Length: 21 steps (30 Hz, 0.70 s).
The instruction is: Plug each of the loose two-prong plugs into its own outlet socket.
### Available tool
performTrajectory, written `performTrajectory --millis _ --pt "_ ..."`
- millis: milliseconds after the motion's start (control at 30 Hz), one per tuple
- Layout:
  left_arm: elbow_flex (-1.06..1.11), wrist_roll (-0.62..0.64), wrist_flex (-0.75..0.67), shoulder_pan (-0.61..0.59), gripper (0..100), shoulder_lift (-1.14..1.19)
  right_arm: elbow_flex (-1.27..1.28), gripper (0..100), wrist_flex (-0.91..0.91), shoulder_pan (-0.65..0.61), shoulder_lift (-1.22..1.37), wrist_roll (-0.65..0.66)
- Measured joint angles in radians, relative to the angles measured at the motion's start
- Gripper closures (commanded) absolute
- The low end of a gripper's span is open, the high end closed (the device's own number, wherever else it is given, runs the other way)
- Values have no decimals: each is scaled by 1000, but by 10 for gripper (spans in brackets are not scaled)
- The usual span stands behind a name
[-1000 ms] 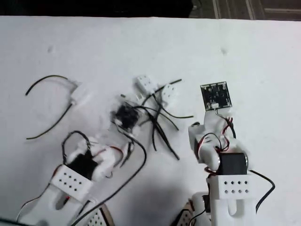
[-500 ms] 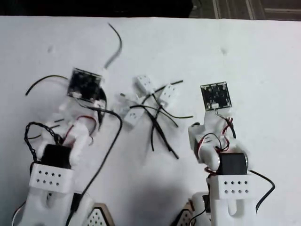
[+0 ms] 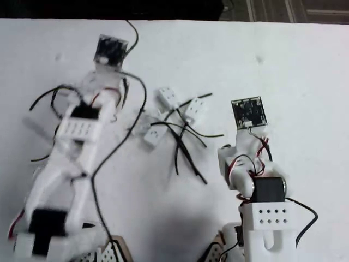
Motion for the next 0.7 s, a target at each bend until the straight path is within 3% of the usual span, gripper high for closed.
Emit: performTrajectory --millis 200,533,700 --pt "-316 0 169 -37 721 325 0 755 0 0 0 0" --pt "-715 0 706 -74 718 416 0 755 0 0 0 0" --pt "-842 0 934 -12 756 416 0 754 0 0 0 0"
